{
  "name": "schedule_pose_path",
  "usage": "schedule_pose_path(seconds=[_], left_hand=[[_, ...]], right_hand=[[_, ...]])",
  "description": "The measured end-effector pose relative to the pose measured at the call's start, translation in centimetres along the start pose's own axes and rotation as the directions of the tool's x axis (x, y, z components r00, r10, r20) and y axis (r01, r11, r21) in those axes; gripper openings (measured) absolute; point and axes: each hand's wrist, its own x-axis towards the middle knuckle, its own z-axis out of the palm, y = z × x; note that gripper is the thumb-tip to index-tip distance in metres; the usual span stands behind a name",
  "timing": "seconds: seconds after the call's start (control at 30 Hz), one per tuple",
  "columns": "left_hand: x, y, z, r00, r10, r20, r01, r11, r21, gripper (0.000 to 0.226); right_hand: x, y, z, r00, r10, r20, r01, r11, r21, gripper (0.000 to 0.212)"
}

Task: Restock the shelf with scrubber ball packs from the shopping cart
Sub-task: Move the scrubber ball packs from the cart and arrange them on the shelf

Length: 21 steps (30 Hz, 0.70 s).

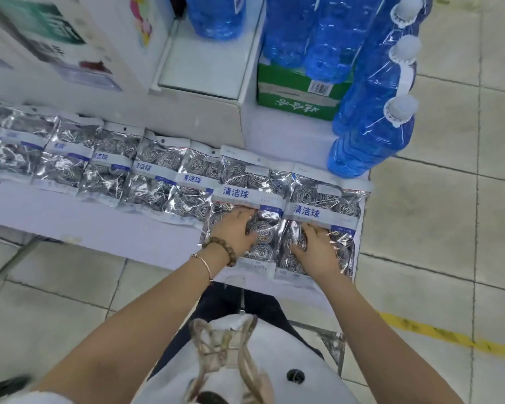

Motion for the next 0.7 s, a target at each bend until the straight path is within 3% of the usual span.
schedule_pose_path(seconds=[0.23, 0.43, 0.7], left_hand=[[-6.4, -2.3, -3.2, 0.946, -0.194, -0.259, 0.118, 0.952, -0.283, 0.041], [-11.6, -8.2, -5.0, 0.853, -0.375, -0.363, 0.166, 0.854, -0.493, 0.04], [-20.2, -20.9, -7.6, 0.684, -0.597, -0.42, 0.227, 0.721, -0.655, 0.039]], right_hand=[[-1.2, -7.2, -0.9, 0.96, -0.279, -0.031, 0.28, 0.96, 0.013, 0.052], [-1.7, -15.9, 0.1, 0.873, -0.488, -0.011, 0.488, 0.87, 0.07, 0.05], [-4.9, -30.9, 6.5, 0.771, -0.627, 0.111, 0.612, 0.778, 0.141, 0.048]])
